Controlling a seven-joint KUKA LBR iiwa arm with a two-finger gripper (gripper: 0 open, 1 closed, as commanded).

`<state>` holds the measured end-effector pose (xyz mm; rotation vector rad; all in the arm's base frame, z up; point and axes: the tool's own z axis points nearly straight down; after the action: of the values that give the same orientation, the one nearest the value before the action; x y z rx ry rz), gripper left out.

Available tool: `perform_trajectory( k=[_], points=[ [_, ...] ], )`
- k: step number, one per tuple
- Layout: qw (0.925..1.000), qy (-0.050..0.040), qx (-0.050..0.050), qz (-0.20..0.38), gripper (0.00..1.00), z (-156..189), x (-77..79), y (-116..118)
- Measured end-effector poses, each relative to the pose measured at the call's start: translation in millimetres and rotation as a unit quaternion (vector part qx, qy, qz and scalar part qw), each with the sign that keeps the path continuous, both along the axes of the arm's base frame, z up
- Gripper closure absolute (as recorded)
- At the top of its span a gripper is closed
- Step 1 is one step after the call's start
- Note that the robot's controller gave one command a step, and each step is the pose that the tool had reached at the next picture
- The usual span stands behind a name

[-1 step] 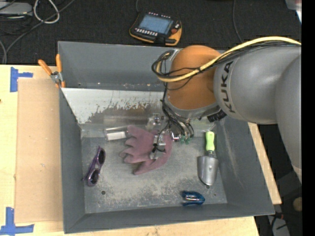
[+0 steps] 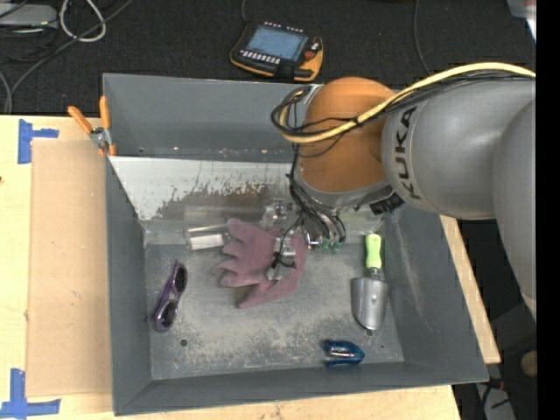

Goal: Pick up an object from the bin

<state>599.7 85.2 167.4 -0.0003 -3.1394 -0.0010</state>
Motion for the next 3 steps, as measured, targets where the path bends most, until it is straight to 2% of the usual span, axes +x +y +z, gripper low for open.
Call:
perform_trajectory(
  k=[1, 2, 3],
  points=[
    [0.9994, 0.004, 0.0, 0.034, 0.0, -36.9, 9.9, 22.7],
    [0.9881, -0.0016, 0.0, 0.154, 0.0, -25.0, 18.8, -13.1],
    [0.9978, 0.0034, 0.001, 0.066, 0.0, -35.9, 18.1, 57.2]
  ],
)
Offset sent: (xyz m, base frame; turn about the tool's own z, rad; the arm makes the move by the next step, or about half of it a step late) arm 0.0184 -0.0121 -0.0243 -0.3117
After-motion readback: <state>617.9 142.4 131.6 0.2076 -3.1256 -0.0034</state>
